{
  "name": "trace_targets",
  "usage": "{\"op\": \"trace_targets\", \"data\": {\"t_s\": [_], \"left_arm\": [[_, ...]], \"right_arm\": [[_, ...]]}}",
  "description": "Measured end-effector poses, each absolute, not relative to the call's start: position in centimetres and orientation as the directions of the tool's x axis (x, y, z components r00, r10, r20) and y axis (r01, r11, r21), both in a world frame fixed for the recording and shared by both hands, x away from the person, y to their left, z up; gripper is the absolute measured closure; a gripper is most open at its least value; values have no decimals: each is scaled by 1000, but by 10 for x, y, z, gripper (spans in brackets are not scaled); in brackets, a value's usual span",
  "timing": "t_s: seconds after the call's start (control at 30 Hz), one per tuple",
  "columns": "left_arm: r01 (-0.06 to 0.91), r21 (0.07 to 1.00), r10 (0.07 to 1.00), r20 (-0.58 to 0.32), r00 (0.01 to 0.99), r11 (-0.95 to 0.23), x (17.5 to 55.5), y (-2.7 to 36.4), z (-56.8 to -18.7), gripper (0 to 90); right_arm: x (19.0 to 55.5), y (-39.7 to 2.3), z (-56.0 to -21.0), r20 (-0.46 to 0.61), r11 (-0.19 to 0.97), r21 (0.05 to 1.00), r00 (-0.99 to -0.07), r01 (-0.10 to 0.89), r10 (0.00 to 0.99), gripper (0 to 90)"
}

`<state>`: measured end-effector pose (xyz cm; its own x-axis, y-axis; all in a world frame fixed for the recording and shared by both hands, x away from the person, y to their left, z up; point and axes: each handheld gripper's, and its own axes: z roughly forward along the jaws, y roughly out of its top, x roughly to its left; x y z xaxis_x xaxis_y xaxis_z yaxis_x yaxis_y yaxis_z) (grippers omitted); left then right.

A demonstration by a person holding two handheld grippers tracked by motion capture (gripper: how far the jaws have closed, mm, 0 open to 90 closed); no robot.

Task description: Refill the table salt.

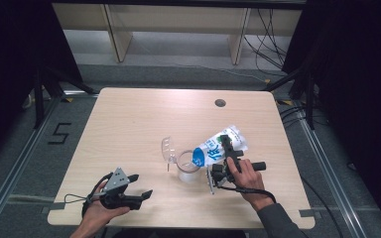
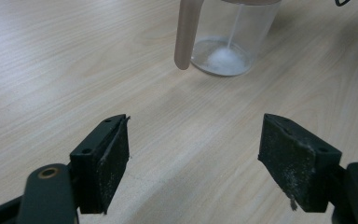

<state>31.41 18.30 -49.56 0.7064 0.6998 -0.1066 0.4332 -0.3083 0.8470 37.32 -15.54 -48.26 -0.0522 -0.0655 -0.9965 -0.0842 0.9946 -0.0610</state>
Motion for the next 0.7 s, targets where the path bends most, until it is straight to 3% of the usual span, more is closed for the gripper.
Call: {"op": "trace_targets", "data": {"t_s": [0.7], "left_arm": [[426, 846, 695, -95, 712, -321, 315, 182, -496, 238]], "right_arm": [[373, -156, -483, -996, 992, -82, -14, -99, -84, 573]]}}
